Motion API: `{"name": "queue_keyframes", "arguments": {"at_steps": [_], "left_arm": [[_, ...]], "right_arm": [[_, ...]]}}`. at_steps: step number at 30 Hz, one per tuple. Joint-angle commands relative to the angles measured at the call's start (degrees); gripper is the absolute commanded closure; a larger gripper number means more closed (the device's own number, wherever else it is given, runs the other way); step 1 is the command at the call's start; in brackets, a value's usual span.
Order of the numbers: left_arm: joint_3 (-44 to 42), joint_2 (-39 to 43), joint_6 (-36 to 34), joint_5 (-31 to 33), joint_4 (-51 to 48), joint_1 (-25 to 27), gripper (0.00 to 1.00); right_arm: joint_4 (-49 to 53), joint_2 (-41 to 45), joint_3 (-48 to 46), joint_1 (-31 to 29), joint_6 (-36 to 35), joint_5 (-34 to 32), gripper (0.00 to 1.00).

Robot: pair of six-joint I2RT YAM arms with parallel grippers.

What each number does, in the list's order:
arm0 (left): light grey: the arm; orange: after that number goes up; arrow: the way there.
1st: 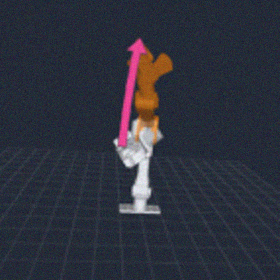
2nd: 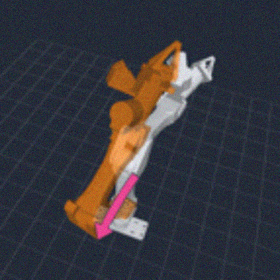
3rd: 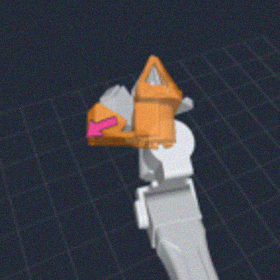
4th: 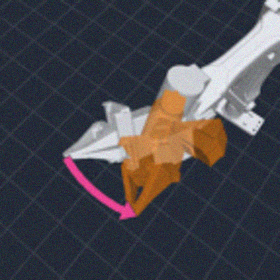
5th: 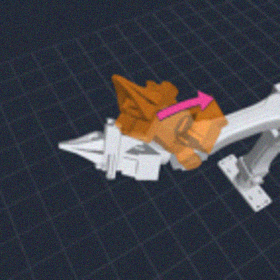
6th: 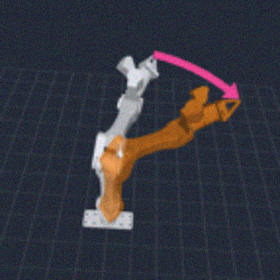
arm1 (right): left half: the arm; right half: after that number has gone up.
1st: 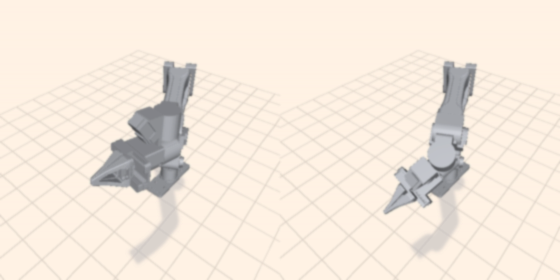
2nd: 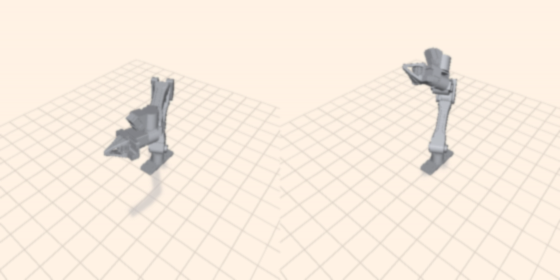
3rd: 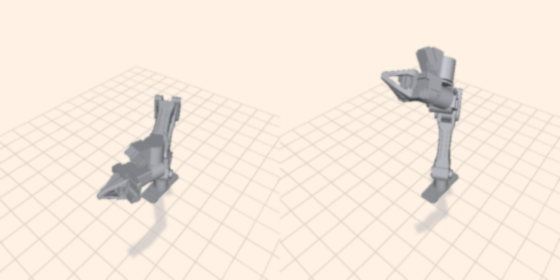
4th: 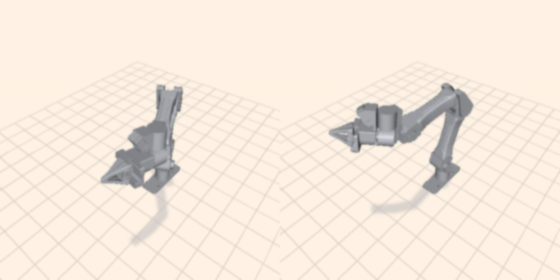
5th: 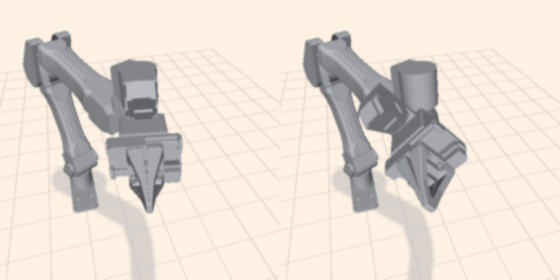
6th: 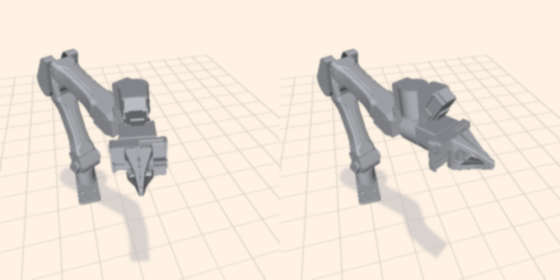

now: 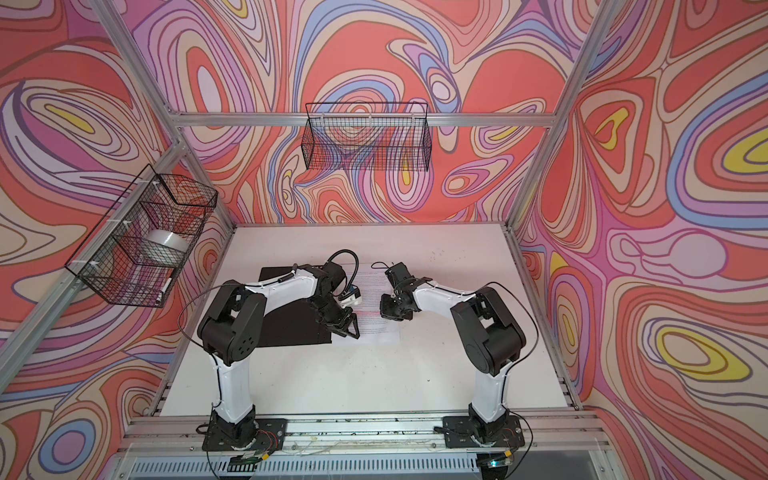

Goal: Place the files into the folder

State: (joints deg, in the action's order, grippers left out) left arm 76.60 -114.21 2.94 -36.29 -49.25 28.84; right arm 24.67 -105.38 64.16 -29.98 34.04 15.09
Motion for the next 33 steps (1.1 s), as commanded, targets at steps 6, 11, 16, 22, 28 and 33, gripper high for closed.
{"name": "queue_keyframes", "arguments": {"at_steps": [6, 11, 16, 22, 28, 33], "left_arm": [[-0.1, -1.8, -1.3, 1.5, -1.2, -0.2, 0.44], [0.3, -1.7, -0.7, 1.4, -1.0, -0.2, 0.44], [0.7, -1.1, -0.7, 1.1, -1.6, -0.3, 0.43], [1.9, -0.1, -1.5, 1.9, -2.7, -0.2, 0.41], [5.3, 3.0, -2.9, 1.1, -6.1, -0.4, 0.33], [10.5, 6.6, -2.2, 0.5, -8.7, -2.9, 0.22]], "right_arm": [[-0.7, 12.2, -7.4, -0.7, 2.4, 5.7, 0.87], [-2.9, 13.4, -11.1, -2.4, 4.0, 8.5, 0.87], [-5.6, 11.7, -12.6, -3.2, 4.8, 8.5, 0.87], [-6.8, 7.8, -12.1, -3.2, 4.7, 8.6, 0.88], [-4.9, 5.7, -12.2, -3.2, 4.7, 5.2, 0.88], [-4.1, 5.1, -12.2, -3.2, 4.4, 4.7, 0.88]]}}
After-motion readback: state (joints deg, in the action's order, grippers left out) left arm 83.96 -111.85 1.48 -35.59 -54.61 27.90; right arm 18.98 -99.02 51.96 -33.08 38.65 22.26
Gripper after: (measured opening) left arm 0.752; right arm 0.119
